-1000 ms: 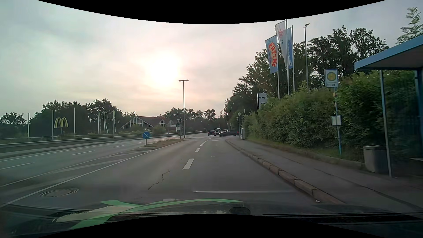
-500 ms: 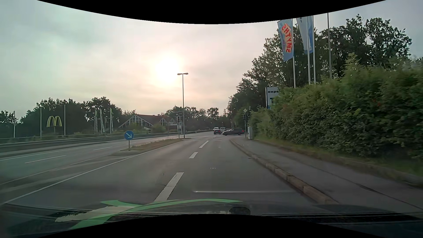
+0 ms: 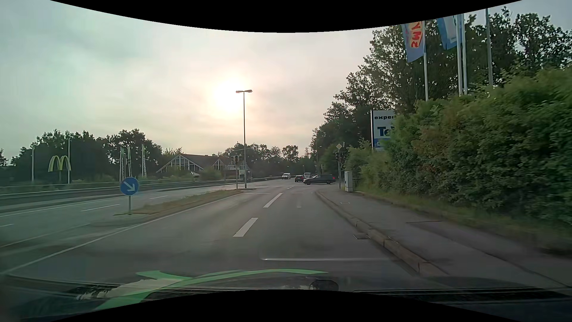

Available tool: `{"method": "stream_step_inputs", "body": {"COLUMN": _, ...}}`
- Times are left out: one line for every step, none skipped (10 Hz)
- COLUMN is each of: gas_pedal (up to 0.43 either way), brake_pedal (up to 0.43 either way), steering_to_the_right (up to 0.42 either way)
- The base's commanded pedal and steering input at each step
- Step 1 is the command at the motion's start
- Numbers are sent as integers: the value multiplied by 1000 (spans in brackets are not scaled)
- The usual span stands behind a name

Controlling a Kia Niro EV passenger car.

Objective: Follow the waypoints while adhering to traffic rules and regulations

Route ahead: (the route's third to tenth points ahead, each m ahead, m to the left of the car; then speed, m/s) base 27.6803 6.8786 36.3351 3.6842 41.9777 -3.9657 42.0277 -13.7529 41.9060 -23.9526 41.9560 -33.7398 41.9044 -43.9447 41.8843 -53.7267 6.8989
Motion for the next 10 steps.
{"method": "stream_step_inputs", "body": {"gas_pedal": 0, "brake_pedal": 0, "steering_to_the_right": -11}}
{"method": "stream_step_inputs", "body": {"gas_pedal": 0, "brake_pedal": 0, "steering_to_the_right": -11}}
{"method": "stream_step_inputs", "body": {"gas_pedal": 0, "brake_pedal": 0, "steering_to_the_right": -11}}
{"method": "stream_step_inputs", "body": {"gas_pedal": 0, "brake_pedal": 0, "steering_to_the_right": -11}}
{"method": "stream_step_inputs", "body": {"gas_pedal": 8, "brake_pedal": 0, "steering_to_the_right": -11}}
{"method": "stream_step_inputs", "body": {"gas_pedal": 28, "brake_pedal": 0, "steering_to_the_right": -11}}
{"method": "stream_step_inputs", "body": {"gas_pedal": 28, "brake_pedal": 0, "steering_to_the_right": -12}}
{"method": "stream_step_inputs", "body": {"gas_pedal": 39, "brake_pedal": 0, "steering_to_the_right": -15}}
{"method": "stream_step_inputs", "body": {"gas_pedal": 28, "brake_pedal": 0, "steering_to_the_right": -17}}
{"method": "stream_step_inputs", "body": {"gas_pedal": 20, "brake_pedal": 0, "steering_to_the_right": -16}}
